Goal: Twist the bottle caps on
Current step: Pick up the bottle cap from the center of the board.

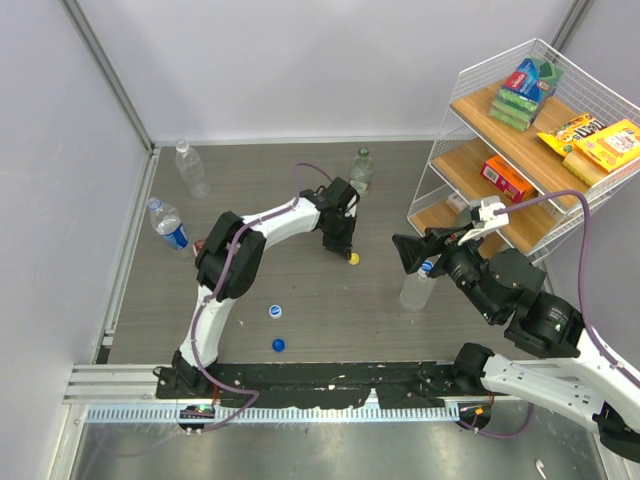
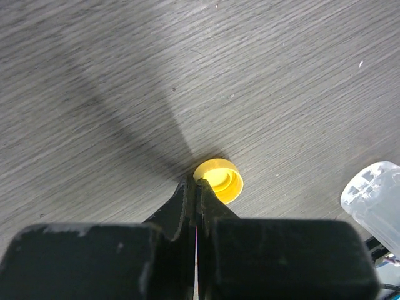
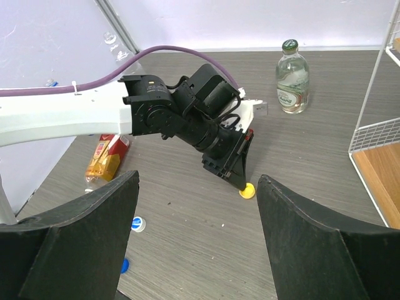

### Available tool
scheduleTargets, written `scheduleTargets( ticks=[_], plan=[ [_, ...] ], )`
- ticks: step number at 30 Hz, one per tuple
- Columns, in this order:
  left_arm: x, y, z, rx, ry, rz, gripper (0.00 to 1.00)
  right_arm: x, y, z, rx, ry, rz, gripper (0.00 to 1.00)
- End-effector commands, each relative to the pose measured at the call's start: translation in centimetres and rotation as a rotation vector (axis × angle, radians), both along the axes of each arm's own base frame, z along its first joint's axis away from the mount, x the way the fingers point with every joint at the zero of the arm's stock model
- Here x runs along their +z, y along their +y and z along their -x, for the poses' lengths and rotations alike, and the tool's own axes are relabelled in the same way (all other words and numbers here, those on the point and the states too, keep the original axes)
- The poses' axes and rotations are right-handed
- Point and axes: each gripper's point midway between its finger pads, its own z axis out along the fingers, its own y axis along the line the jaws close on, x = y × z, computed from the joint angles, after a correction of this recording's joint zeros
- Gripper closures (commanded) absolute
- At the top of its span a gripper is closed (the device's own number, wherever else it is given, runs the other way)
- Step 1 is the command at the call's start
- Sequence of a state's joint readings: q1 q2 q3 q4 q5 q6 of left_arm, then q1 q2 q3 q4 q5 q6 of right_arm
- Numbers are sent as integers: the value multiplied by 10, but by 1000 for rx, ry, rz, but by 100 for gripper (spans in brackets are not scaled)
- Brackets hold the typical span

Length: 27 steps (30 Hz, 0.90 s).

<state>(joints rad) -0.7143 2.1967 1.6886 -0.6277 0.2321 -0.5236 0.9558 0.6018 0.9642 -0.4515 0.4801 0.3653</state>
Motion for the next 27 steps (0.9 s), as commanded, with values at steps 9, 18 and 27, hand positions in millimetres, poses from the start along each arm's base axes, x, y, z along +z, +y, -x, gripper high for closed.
scheduleTargets(
  ticks=[9,18,27],
  plan=[
    [157,-22,2,124,116,798,100,17,14,6,111,-164,-9,19],
    [336,7,45,47,255,1493,100,61,73,24,371,-376,-219,17],
    [405,41,90,-142,201,1672,100,104,41,10,190,-359,-371,18]
  ],
)
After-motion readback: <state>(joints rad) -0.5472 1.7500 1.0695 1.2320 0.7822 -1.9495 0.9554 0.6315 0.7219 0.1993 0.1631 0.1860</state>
